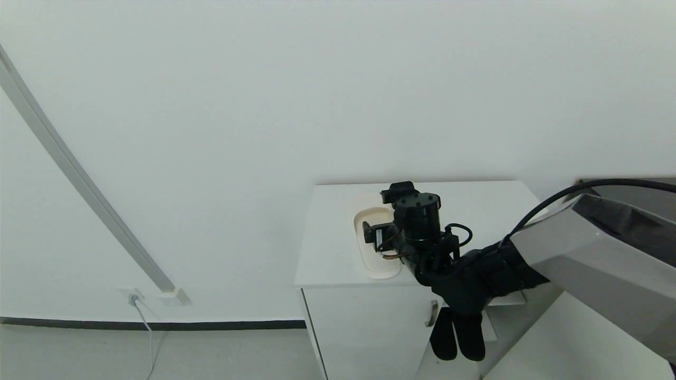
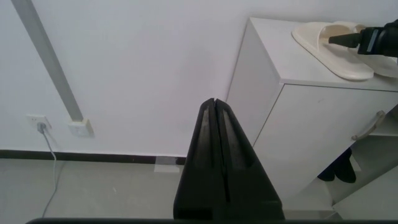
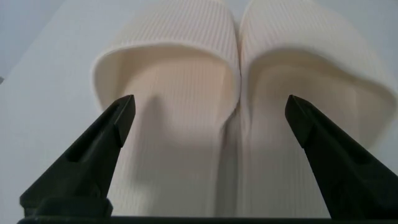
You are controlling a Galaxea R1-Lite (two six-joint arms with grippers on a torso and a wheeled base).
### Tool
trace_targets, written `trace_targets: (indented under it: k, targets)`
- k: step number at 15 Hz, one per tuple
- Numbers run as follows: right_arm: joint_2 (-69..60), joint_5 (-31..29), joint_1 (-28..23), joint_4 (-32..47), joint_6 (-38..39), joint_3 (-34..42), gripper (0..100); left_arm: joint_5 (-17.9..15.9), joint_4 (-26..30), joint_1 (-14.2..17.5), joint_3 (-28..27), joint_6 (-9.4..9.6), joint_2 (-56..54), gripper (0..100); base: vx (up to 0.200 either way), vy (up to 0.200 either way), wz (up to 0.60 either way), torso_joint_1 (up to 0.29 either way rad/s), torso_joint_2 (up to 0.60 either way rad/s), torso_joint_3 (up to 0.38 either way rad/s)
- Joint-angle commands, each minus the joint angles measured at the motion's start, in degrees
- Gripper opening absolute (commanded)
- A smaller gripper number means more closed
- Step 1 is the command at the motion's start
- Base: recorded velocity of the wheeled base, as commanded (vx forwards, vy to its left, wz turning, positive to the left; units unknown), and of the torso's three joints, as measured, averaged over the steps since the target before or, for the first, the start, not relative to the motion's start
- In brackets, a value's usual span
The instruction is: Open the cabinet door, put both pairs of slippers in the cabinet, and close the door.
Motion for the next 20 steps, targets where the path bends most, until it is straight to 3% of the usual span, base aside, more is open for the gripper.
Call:
trace_targets:
  k: [1, 7, 8, 16, 20]
  targets:
    - [3.9, 0.3, -1.8, 0.2, -1.3, -4.9, 100, 0.0, 0.0, 0.0, 0.0, -0.01, 0.1, 0, 0.0, 0.0, 0.0, 0.0, 0.0, 0.0]
    - [4.6, 1.9, -3.2, 1.2, -2.5, -8.0, 100, 0.0, 0.0, 0.0, 0.0, -0.01, 0.1, 0, 0.0, 0.0, 0.0, 0.0, 0.0, 0.0]
    - [4.6, 1.9, -3.2, 1.3, -2.5, -8.2, 0, 0.0, 0.0, 0.0, 0.0, 0.08, 0.1, 0, 0.0, 0.0, 0.0, 0.0, 0.0, 0.0]
    - [2.1, 1.9, -2.9, 1.4, -2.5, -7.5, 0, 0.0, 0.0, 0.0, 0.0, -0.01, 0.1, 0, 0.0, 0.0, 0.0, 0.0, 0.0, 0.0]
    - [-9.4, 3.3, -0.2, 3.2, -2.5, 0.5, 0, 0.0, 0.0, 0.0, 0.0, 0.08, 0.1, 0, 0.0, 0.0, 0.0, 0.0, 0.0, 0.0]
